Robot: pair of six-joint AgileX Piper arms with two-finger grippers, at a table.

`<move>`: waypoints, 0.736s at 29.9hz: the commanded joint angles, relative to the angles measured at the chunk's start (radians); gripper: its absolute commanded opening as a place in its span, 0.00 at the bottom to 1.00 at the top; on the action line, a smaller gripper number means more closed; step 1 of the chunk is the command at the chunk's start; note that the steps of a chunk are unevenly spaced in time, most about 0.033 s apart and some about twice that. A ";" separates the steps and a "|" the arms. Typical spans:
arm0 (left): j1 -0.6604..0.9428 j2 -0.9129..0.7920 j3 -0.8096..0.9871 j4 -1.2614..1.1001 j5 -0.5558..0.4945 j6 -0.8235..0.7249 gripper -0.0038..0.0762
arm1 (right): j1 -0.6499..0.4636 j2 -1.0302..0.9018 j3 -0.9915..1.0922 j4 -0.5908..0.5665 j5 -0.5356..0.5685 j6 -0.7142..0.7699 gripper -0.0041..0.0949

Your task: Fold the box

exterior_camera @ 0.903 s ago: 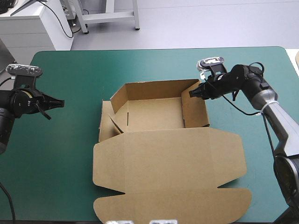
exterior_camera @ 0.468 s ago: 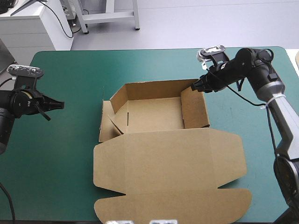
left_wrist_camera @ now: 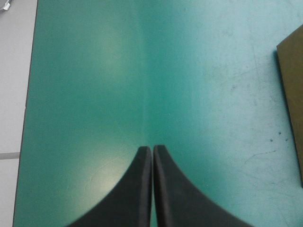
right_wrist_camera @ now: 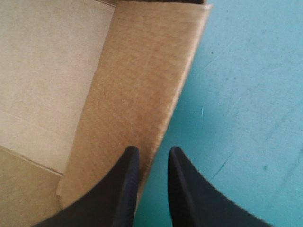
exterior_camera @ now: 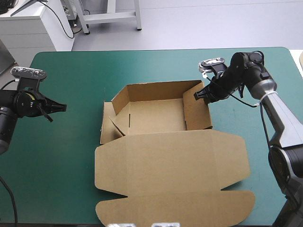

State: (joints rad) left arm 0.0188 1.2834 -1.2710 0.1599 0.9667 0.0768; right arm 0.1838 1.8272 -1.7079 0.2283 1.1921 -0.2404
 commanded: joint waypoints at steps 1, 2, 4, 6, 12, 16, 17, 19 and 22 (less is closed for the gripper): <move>0.003 -0.008 -0.028 0.003 -0.026 0.002 0.04 | -0.004 -0.004 -0.031 -0.006 -0.006 0.024 0.23; 0.003 -0.004 -0.028 0.003 -0.022 0.002 0.04 | -0.004 0.008 -0.031 -0.001 -0.006 0.024 0.23; 0.003 0.006 -0.028 0.003 -0.022 0.002 0.04 | -0.004 0.029 -0.031 0.006 -0.008 0.024 0.23; 0.003 0.014 -0.028 0.003 -0.021 0.002 0.04 | -0.004 0.045 -0.031 0.006 -0.010 0.024 0.23; 0.003 0.029 -0.028 0.003 -0.021 0.002 0.04 | -0.004 0.098 -0.031 -0.001 -0.005 0.024 0.23; 0.003 0.031 -0.028 0.003 -0.027 -0.004 0.04 | -0.004 0.124 -0.031 0.023 -0.005 0.024 0.23; 0.003 0.031 -0.028 0.003 -0.027 -0.002 0.04 | -0.004 0.126 -0.031 0.028 -0.005 0.024 0.23; 0.003 0.031 -0.028 0.003 -0.030 0.004 0.04 | -0.004 0.126 -0.031 0.033 -0.008 0.035 0.20; 0.003 0.033 -0.028 0.003 -0.030 0.006 0.04 | -0.004 0.126 -0.033 0.041 -0.025 0.050 0.02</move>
State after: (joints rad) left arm 0.0188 1.3417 -1.2710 0.1590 0.9801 0.0821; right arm 0.1838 1.9815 -1.7230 0.2554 1.1938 -0.1850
